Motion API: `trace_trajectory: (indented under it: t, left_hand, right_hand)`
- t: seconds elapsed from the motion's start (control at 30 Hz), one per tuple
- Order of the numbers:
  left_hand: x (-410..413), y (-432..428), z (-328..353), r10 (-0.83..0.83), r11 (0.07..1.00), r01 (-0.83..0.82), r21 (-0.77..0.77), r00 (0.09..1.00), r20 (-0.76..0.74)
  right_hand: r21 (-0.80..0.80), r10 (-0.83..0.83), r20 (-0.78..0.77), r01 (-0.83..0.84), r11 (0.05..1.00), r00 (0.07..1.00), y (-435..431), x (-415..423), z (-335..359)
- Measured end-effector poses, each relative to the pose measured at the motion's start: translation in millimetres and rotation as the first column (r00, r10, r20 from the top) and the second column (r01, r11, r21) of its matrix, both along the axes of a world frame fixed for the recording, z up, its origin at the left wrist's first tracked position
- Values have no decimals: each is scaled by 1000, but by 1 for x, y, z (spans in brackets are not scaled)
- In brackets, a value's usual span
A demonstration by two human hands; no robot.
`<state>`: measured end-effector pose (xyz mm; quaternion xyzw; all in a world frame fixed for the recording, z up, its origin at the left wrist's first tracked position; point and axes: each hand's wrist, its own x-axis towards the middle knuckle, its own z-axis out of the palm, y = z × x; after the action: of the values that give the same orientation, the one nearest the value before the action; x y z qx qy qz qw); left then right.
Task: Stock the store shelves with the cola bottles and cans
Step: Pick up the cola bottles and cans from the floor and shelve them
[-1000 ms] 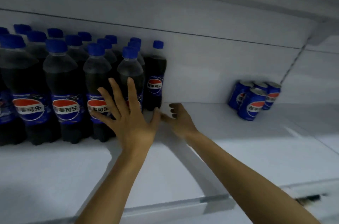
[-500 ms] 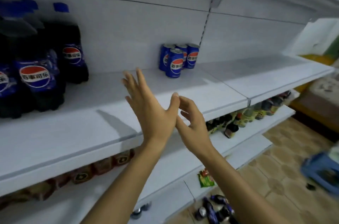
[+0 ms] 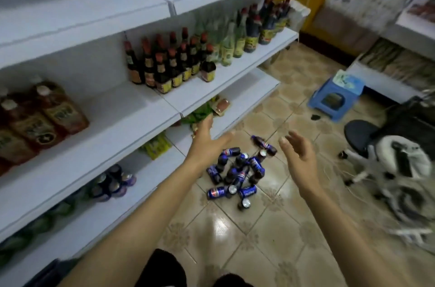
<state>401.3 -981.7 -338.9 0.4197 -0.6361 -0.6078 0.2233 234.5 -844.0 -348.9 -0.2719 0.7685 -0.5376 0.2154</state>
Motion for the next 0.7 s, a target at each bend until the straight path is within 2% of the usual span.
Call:
trace_trajectory:
  t: [0.17,0.4,0.53,0.7]
  left_hand:
    - [-14,13,-53,-10,992,-12,125,984,175]
    - [-77,-12,-136,-71,953,-9,303,965,253]
    - [-122,-16,-215,-208,913,46,405,907,367]
    - [-154,0,-341,-434,826,162,539,792,428]
  right_hand:
    - [175,-97,207,60,983,974,39,-28,-63]
    - [395,-235,367,78,915,900,31,-62,-143]
    - [574,-345,381,73,816,858,35,-102,-209]
    - [703,-360,387,-19,711,849,36,-146,-331]
